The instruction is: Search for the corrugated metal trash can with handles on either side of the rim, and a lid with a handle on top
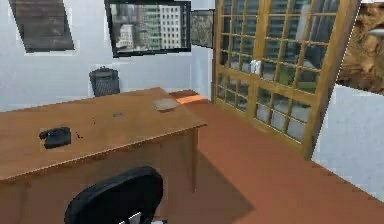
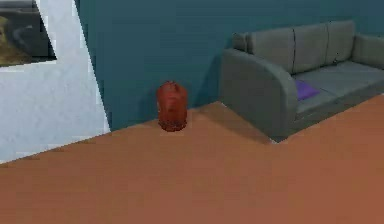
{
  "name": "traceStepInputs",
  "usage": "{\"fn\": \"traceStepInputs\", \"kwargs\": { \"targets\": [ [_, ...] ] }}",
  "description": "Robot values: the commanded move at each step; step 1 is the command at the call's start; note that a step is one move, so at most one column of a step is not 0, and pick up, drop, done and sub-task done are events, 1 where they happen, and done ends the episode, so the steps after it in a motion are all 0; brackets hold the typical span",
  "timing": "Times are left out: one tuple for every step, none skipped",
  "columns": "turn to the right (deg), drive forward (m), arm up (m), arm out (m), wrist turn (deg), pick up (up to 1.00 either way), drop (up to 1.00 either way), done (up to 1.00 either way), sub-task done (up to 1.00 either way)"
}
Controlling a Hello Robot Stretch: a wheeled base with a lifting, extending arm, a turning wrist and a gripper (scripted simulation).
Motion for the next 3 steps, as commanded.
{"fn": "traceStepInputs", "kwargs": {
  "targets": [
    [42.0, 0.0, 0.0, 0.0, 0.0, 0.0, 0.0, 0.0, 0.0],
    [0.0, 0.6, 0.0, 0.0, 0.0, 0.0, 0.0, 0.0, 0.0],
    [-27.0, 0.0, 0.0, 0.0, 0.0, 0.0, 0.0, 0.0, 0.0]
  ]
}}
